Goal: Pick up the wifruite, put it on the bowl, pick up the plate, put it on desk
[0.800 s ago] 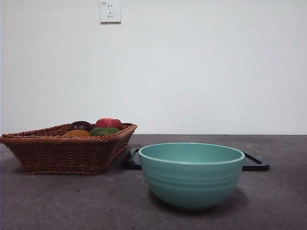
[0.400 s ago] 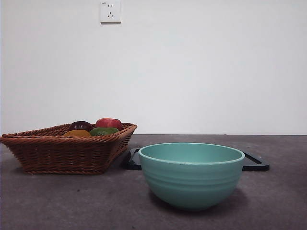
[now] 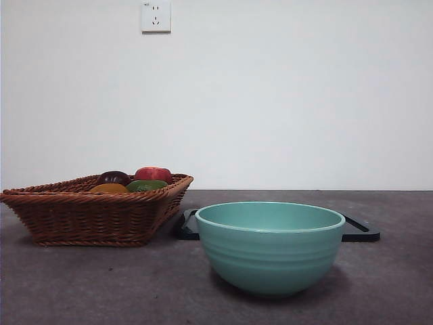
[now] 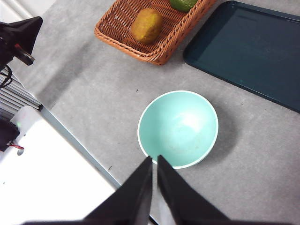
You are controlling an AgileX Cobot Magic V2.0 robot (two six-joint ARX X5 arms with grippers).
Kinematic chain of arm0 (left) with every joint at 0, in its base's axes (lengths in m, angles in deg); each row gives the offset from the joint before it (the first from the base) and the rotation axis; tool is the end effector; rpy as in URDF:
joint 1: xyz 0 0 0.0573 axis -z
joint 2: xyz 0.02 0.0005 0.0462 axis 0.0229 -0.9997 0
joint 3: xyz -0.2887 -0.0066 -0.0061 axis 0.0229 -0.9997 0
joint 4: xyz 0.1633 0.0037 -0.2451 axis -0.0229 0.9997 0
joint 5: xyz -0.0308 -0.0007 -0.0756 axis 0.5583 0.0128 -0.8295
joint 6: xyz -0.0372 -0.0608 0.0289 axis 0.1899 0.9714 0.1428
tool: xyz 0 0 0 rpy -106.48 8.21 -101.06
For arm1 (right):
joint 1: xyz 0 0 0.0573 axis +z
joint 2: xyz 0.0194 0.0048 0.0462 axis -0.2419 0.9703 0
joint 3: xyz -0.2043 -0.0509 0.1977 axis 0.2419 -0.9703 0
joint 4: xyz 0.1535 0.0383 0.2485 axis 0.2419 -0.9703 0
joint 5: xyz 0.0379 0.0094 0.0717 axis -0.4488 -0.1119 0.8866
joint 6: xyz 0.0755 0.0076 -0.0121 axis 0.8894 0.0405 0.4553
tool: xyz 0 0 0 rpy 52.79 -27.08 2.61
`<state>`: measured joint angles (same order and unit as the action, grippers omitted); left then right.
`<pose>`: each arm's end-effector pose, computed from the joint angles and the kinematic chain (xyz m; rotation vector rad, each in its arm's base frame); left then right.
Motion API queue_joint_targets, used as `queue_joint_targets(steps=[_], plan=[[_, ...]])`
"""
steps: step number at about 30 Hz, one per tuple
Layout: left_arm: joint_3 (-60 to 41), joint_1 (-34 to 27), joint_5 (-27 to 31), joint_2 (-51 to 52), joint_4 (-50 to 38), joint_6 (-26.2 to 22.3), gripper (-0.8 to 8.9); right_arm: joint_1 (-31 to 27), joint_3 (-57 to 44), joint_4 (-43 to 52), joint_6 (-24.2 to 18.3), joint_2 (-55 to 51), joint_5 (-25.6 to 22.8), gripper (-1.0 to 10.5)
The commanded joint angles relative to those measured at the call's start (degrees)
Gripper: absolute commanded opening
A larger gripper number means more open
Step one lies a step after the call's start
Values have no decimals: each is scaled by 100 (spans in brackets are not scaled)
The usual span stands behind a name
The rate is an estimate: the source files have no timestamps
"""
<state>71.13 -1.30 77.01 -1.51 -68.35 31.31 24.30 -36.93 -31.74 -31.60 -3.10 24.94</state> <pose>0.1460 0.0087 0.1545 0.1584 0.1469 0.0659 0.1232 0.1174 0.3293 0.1089 0.7898 0.7894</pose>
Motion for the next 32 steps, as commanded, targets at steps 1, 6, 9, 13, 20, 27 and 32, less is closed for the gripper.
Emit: queue_joint_targets(steps=[1,6,9,13,20,27,32], plan=[[-118,-11,31,11,-59,-24,7,31,90,-31,-334,-70,0,7],[-118,-11,31,11,-59,-24,7,-595,83,474,-953,-472,11,7],[-118,-11,31,11,-57,-24,7,-1362,-28,1110,-1222,-872,2,8],[-118,-11,28,11,-59,-24,7,-2413,-581,2052,-1574,-1508,-140,7],[-118,-11,31,11,-59,-24,7,-3552,-2699,4057,-1532,-2758,-782,8],[-118,-11,28,11,-59,-24,7,-3873,-4271,4675,-1510,-3845,-1410,7],[-118,-11,31,11,-59,-24,7,-3882,-4889,4760,-1412,-3989,-1502,7]])
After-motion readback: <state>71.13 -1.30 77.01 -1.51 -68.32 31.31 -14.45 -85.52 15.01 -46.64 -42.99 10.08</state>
